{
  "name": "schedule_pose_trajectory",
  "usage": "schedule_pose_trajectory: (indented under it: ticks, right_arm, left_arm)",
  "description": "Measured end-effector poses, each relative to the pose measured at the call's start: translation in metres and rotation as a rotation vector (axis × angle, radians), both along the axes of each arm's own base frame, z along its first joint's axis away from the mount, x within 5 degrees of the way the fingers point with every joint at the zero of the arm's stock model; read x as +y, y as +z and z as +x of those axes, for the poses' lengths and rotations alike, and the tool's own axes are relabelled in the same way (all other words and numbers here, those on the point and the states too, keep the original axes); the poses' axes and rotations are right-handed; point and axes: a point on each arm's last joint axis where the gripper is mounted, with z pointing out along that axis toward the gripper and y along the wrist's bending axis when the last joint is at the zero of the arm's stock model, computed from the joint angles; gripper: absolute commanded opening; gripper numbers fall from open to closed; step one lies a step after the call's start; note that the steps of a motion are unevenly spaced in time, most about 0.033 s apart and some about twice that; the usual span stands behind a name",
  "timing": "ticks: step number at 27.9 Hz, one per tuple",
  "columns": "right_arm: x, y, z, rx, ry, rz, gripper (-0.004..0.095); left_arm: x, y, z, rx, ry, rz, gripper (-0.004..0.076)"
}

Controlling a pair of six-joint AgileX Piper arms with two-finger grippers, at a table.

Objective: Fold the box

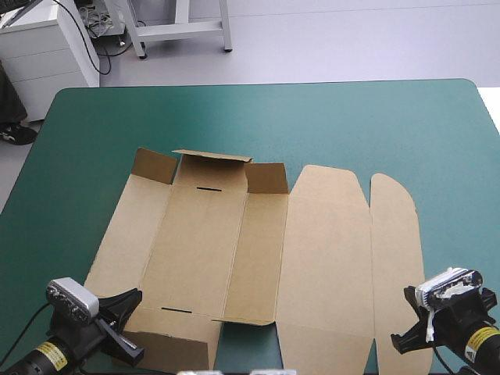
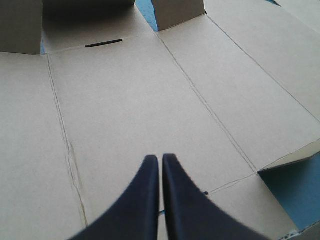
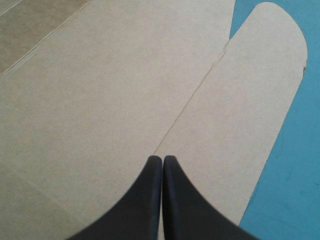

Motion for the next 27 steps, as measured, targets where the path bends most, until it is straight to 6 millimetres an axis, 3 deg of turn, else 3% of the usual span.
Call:
schedule_pose_trajectory:
  ticks: [5,7,22,27]
  right_arm:
    - [0.0010,0.0000,-0.0014,0.001,0.007,0.024,-0.0014]
    - [0.0013,0.0002,-0.0014,0.001,0.008,0.028,-0.0014]
    - [0.0013,0.0002,-0.0014,0.001,0.008,0.028,-0.0014]
    - [0.0015,0.0001,-0.0016,0.003,0.009,0.031,-0.0014]
  left_arm:
    - [-0.0001,0.0000,-0.0001,0.001,-0.001,-0.002,0.0333]
    - [-0.0001,0.0000,-0.0001,0.001,-0.001,-0.002,0.0375]
    - [-0.0018,0.0063,-0.0034,0.021,-0.016,-0.044,0.0377]
    - [-0.0016,0.0062,-0.0078,0.077,-0.055,0.026,0.0377]
